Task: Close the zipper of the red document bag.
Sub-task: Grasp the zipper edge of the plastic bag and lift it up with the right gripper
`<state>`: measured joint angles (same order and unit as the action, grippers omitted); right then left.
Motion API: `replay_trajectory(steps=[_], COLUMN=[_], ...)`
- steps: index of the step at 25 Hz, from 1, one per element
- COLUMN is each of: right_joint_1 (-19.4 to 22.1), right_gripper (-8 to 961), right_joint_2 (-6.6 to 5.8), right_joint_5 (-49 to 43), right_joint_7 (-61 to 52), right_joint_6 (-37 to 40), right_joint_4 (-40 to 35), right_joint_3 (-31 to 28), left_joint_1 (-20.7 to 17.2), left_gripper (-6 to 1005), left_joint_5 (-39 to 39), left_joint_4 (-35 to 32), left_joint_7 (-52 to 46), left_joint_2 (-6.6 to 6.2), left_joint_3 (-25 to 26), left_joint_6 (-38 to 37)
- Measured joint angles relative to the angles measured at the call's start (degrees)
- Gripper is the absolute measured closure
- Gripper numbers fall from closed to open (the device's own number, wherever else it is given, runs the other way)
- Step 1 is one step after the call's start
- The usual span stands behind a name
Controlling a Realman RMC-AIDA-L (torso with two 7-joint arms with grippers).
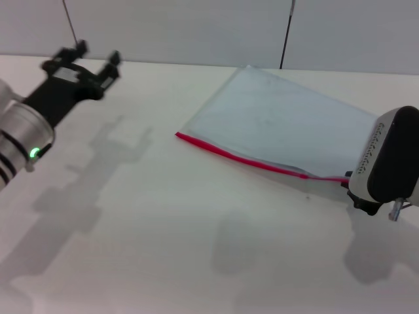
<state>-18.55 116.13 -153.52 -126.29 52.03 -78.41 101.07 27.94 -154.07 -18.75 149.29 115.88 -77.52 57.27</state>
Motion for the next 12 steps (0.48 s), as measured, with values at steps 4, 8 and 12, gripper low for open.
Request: replay_trajectory(steps=[4, 8, 12], right_joint_1=[0.47, 0.55, 0.67], right_gripper=[840, 861, 883], right_joint_2=[0.1, 0.15, 0.15], right_joint_5=[0.28, 0.4, 0.47], right_joint_7=[-0.04, -0.57, -1.47], right_joint_6=[0.01, -0.2, -0.23], right_joint_4=[-1.09, -1.41, -3.1], right_joint_3=[0.0, -0.09, -0.13], left_joint_1=[0.99, 1.11, 1.13], left_gripper=[320, 320, 321], left_joint_5=[10.35, 23.52, 37.08], left_joint_4=[-2.61, -8.54, -15.5], left_joint_7=[-6.49, -14.44, -21.23], left_joint_2=[-0.84, -1.62, -1.7], left_joint_3=[0.0, 0.0, 0.0], left_joint_6=[-0.13, -0.11, 0.19])
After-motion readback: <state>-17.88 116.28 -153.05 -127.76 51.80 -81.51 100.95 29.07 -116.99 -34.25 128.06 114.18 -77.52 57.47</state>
